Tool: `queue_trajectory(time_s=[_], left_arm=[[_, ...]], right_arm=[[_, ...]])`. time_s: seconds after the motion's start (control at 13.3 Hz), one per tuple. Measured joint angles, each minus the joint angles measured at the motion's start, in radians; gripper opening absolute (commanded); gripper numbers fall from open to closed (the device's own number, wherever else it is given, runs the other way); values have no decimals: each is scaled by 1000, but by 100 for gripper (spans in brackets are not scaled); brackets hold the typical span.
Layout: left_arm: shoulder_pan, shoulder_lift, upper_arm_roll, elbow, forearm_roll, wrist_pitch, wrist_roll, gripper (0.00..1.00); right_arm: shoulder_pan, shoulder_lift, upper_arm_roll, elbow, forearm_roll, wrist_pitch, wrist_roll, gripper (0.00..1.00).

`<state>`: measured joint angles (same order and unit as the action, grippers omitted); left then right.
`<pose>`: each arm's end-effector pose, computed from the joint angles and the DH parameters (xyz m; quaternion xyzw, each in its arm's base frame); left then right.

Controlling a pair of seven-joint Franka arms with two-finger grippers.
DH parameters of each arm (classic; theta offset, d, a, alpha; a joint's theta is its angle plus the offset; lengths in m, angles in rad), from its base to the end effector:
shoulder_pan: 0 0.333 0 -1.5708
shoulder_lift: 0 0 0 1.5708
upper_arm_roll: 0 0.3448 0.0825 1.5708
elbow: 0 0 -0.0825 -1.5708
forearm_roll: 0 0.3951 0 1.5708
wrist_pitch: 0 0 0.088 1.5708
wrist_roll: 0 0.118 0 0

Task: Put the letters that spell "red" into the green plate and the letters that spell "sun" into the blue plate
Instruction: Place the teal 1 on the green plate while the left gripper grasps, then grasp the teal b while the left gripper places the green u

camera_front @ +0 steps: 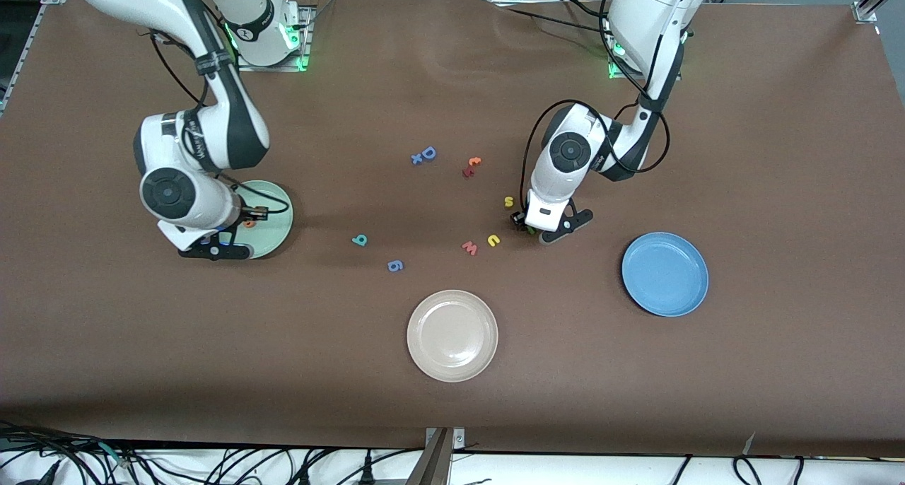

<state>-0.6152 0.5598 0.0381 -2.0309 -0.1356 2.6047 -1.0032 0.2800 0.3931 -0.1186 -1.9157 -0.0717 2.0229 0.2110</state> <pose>0.5203 -0.3367 0.1713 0.9640 0.2648 -0.0124 0.0230 0.5999 0.0958 0.2790 0.9886 -0.0032 -0.1291 0.0780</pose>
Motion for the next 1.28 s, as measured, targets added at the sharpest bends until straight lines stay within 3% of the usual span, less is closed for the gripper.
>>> queue_trajectory(time_s=[0.38, 0.45, 0.53, 0.6, 0.68, 1.05, 1.28], left_arm=[[0, 0, 2, 1, 1, 0, 0, 57], [0, 0, 3, 2, 1, 0, 0, 55], [0, 1, 3, 3, 1, 0, 0, 51], [1, 1, 4, 4, 1, 1, 0, 49], [1, 1, 4, 5, 1, 1, 0, 46], [1, 1, 5, 9, 3, 2, 0, 37], [1, 1, 5, 10, 3, 3, 0, 34]], right_arm=[[-8, 31, -1, -189, 50, 240, -59, 0], [-8, 32, -1, -202, 50, 254, -62, 42], [-8, 32, -1, -205, 50, 257, -64, 79], [-7, 31, -1, -205, 50, 259, -67, 92], [-8, 28, -1, -204, 50, 262, -69, 98], [-4, -26, 7, -131, 57, 208, -29, 98], [4, -40, 71, -41, 60, 162, 108, 98]])
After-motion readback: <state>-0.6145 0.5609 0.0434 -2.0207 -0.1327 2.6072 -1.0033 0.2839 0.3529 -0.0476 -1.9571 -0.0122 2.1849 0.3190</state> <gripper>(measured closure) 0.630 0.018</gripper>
